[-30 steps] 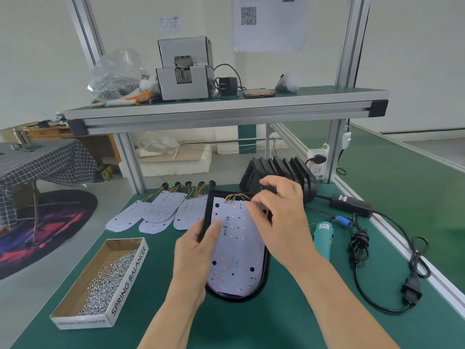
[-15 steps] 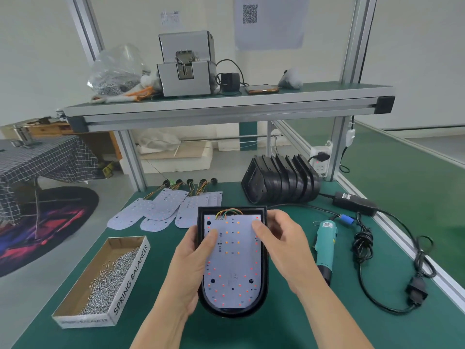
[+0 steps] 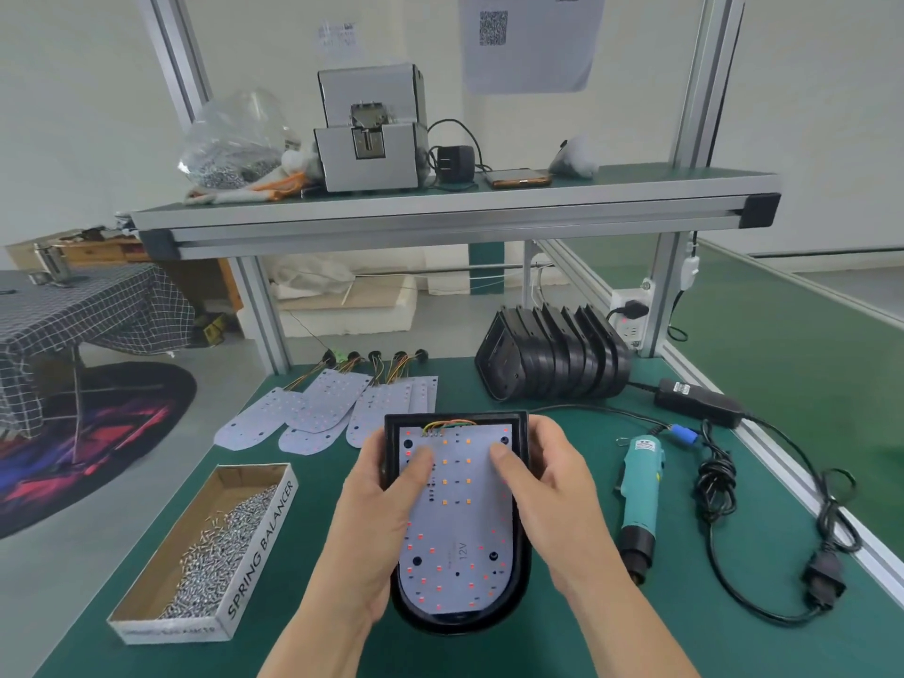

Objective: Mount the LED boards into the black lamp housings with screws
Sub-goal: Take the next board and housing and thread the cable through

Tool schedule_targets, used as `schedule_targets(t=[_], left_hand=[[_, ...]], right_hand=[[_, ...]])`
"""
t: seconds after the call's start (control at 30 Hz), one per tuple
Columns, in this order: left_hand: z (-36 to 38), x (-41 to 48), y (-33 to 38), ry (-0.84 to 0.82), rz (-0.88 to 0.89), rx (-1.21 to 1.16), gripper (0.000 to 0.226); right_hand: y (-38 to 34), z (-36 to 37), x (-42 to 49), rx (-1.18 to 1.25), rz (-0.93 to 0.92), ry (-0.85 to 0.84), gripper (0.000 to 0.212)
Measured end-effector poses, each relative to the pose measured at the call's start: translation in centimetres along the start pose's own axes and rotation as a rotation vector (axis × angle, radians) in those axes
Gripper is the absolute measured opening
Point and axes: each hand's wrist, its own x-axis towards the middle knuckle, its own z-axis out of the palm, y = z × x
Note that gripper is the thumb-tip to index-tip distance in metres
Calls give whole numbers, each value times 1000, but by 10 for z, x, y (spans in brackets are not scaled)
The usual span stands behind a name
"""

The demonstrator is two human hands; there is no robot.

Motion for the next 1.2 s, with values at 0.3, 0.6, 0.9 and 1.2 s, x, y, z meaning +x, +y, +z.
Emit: schedule_targets(t=[0.3,0.6,0.9,1.2], left_hand=[[-3,-5,11,-9,-173,-142,36],[-4,-11,21,26,-279,-255,52],[4,-14,25,26,-270,-266,36],[3,-5,30,73,-69,-146,38]], right_hand=[[-13,-30,21,298,138,-213,30],[-1,-16,19,66,71,-617,33],[-6,-10,12,-89,-130,-476,47],[-18,-20,6,62,-40,-386,30]])
